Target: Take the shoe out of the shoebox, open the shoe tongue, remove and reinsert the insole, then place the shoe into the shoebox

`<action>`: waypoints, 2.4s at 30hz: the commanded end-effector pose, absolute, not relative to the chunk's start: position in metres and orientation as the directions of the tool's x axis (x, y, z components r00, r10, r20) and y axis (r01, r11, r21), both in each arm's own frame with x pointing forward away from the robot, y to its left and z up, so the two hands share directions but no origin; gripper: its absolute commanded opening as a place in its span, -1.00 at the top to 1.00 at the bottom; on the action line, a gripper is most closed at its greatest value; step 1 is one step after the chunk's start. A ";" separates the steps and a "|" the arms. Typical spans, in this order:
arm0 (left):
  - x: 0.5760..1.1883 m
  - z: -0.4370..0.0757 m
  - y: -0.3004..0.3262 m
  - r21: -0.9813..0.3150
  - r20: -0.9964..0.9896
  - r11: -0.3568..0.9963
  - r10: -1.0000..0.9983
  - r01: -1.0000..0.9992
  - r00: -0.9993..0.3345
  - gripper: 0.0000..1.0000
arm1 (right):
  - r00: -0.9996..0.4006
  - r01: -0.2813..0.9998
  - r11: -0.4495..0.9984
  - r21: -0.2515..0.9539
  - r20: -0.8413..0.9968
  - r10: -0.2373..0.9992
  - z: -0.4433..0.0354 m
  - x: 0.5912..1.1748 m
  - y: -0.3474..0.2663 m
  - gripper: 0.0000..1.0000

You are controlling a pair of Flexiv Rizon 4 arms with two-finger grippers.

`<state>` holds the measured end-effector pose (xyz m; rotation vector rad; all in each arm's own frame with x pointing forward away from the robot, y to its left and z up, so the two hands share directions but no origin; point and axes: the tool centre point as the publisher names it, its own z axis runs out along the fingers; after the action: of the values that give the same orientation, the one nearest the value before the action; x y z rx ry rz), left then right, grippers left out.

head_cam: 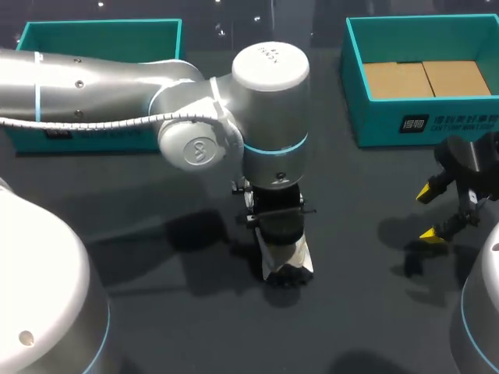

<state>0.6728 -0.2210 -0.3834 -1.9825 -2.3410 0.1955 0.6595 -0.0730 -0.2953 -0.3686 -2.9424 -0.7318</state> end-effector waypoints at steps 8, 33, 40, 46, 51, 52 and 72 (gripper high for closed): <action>0.682 -0.408 -0.234 -0.119 -0.089 0.212 0.971 0.970 -0.223 1.00 | -0.967 0.254 0.857 0.448 0.140 0.213 -0.295 0.658 -0.073 -1.00; 0.706 -0.337 -0.241 0.026 -0.155 0.175 0.973 0.984 -0.169 1.00 | -0.967 0.254 0.857 0.448 0.140 0.213 -0.295 0.658 -0.073 -1.00; 0.710 -0.349 -0.241 0.040 -0.142 0.184 0.974 0.982 -0.176 1.00 | -0.967 0.254 0.857 0.448 0.140 0.213 -0.295 0.658 -0.073 -1.00; 0.710 -0.356 -0.238 0.038 -0.124 0.185 0.976 0.982 -0.179 1.00 | -0.967 0.254 0.857 0.448 0.140 0.213 -0.295 0.658 -0.073 -1.00; 0.712 -0.357 -0.235 0.042 -0.115 0.176 0.979 0.983 -0.171 0.30 | -0.967 0.254 0.857 0.448 0.140 0.213 -0.295 0.658 -0.073 -1.00; 0.713 -0.357 -0.234 0.043 -0.114 0.176 0.979 0.983 -0.170 0.25 | -0.967 0.254 0.857 0.448 0.140 0.213 -0.295 0.658 -0.073 -1.00; 0.728 -0.359 -0.238 0.030 -0.088 0.159 0.984 0.987 -0.156 -1.00 | -0.967 0.254 0.857 0.448 0.140 0.213 -0.295 0.658 -0.073 -1.00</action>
<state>0.7232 -0.2347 -0.3556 -2.0976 -2.4627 0.0591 0.6594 -0.0730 -0.2953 -0.3685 -2.9425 -0.7318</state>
